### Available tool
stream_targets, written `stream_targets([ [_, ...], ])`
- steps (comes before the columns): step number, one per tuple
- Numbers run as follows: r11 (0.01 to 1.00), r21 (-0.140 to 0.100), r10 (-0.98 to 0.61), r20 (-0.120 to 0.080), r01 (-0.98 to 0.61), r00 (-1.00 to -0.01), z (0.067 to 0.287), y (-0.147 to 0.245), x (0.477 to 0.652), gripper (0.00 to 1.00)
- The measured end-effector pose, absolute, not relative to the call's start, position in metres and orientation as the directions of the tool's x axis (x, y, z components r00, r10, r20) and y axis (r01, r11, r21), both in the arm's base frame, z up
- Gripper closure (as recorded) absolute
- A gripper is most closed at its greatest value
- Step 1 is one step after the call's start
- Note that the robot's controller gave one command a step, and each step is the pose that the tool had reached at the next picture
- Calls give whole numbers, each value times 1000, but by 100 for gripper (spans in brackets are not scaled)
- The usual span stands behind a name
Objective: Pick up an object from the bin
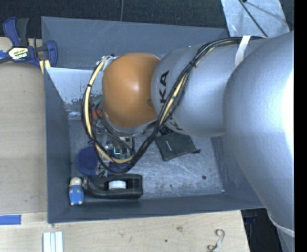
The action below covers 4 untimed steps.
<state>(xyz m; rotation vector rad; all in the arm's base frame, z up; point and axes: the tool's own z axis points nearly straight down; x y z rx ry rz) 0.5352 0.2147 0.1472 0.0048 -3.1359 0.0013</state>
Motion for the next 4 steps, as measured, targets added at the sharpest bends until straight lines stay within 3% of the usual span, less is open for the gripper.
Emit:
stream_targets([
  [1,995,-1,100,-11,100,-995,73,213,545,0],
  [2,995,3,100,-8,100,-995,75,216,543,100],
  [3,998,2,60,-10,60,-998,74,227,546,100],
  [4,996,4,87,-9,87,-996,244,208,537,100],
])
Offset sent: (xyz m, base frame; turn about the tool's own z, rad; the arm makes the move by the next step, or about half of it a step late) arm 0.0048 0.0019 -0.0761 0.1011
